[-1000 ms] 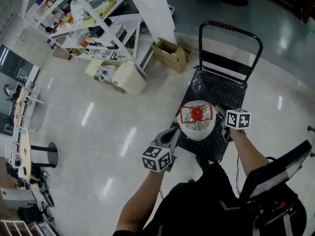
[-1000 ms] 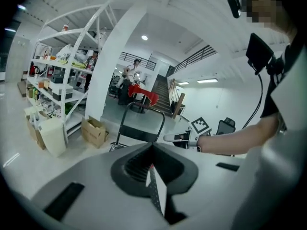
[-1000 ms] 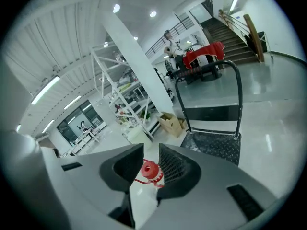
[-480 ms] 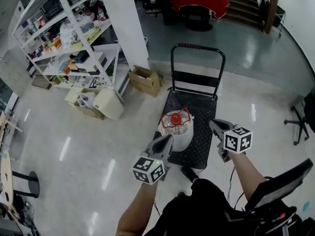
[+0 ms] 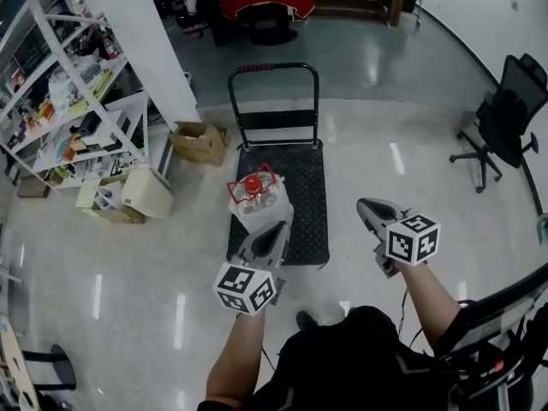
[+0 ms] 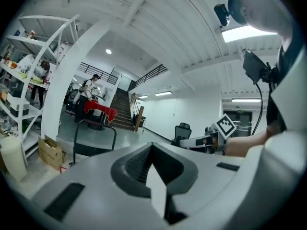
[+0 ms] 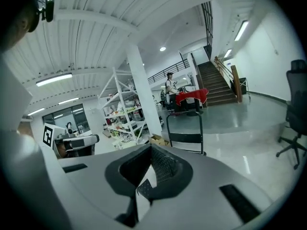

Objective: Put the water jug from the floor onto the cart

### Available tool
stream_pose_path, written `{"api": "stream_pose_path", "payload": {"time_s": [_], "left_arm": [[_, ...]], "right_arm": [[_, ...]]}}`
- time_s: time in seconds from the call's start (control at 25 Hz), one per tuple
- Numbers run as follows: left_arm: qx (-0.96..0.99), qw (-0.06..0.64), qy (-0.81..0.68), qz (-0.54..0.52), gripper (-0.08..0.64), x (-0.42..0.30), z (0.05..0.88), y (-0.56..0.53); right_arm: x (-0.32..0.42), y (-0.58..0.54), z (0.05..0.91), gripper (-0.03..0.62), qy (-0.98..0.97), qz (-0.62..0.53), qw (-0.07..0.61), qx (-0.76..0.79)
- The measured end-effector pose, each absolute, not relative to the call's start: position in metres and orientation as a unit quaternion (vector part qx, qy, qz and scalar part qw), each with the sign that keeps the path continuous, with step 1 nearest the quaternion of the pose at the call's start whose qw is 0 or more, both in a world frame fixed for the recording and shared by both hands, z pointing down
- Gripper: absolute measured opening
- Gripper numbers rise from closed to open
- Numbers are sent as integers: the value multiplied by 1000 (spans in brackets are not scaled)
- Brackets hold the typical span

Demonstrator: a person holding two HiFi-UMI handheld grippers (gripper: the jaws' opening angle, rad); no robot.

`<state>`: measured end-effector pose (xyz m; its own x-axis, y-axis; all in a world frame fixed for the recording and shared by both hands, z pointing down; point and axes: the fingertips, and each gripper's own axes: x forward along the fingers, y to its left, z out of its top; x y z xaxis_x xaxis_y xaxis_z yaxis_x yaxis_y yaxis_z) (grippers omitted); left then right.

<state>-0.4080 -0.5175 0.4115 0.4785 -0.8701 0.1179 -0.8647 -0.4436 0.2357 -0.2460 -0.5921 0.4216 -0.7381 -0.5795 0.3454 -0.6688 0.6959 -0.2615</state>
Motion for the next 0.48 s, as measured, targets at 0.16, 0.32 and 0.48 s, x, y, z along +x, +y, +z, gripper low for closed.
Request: {"api": "stream_pose_path", "payload": {"time_s": [0.16,0.32,0.48], "left_arm": [[860,128,-494,-9,-1,-366,404,-501],[874,114,-472,-9,-1,-308,389,-489],[881,99,-462,-18,0,-237,369,-466]], "right_arm": [[-198,-558,406,3,-912,176,100,356],[-129,-523,385,3,-910,146,83,379],[-50,-486,375,3,-903,142,69,399]]}}
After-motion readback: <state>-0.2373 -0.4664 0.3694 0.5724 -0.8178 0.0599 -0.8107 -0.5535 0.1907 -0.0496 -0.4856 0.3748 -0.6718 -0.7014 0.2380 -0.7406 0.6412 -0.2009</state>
